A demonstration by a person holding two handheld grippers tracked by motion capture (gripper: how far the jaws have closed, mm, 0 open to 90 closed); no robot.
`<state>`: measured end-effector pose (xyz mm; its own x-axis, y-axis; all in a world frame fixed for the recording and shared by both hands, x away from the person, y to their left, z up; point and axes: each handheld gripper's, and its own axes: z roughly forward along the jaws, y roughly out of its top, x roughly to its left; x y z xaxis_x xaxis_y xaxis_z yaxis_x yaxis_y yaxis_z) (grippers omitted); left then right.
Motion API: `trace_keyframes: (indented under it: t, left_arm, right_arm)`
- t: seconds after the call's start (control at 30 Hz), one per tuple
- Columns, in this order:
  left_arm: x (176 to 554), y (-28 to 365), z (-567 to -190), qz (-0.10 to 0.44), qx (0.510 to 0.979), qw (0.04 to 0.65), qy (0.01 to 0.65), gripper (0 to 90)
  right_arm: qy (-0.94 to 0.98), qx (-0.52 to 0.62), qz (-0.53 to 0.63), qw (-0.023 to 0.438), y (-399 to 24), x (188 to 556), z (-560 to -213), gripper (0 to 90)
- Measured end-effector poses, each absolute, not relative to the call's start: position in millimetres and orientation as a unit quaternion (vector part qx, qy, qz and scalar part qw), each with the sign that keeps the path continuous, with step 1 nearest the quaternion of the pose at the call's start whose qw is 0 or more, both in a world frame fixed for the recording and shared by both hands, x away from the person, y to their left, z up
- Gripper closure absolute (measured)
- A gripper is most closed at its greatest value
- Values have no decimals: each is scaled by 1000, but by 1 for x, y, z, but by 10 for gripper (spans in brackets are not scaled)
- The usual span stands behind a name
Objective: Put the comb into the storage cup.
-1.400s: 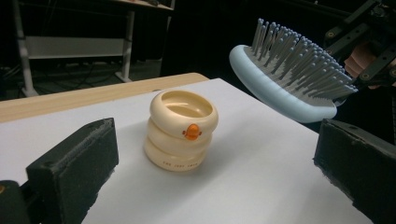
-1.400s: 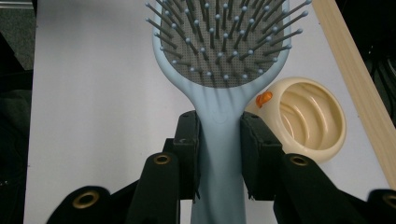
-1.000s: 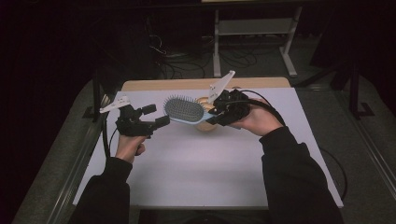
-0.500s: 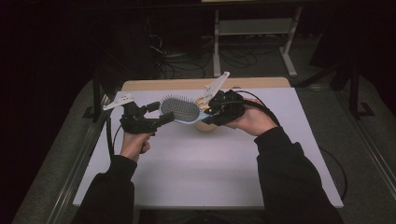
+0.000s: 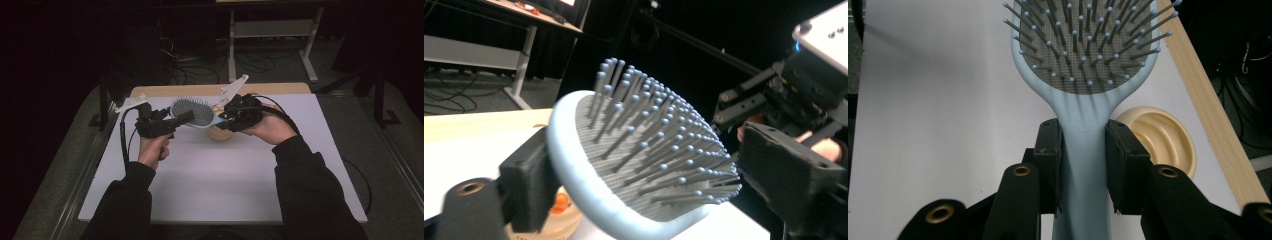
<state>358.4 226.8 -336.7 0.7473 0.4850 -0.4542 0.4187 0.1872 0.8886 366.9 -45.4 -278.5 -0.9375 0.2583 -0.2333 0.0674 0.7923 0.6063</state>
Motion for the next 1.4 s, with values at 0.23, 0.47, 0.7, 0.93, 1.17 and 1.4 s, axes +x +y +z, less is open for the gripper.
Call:
trace_keyframes:
  t: [0.23,0.47,0.7,0.93,1.17,1.4]
  left_arm:
    - [363,229,-338,18,610,692,384,290]
    - [367,228,-339,6,601,694,396,406]
    - [367,227,-333,2,606,695,387,514]
    - [362,217,-322,39,630,686,363,553]
    - [361,218,-318,53,630,691,349,563]
    - [361,225,-309,61,626,698,341,567]
  right_arm:
    - [931,98,309,169,-41,367,-279,682]
    - [931,106,301,177,-36,371,-285,682]
    - [930,114,298,180,-35,374,-292,680]
    - [928,131,311,157,-38,380,-299,659]
    - [926,152,321,128,-48,383,-302,543]
    - [911,193,354,87,-64,387,-309,363]
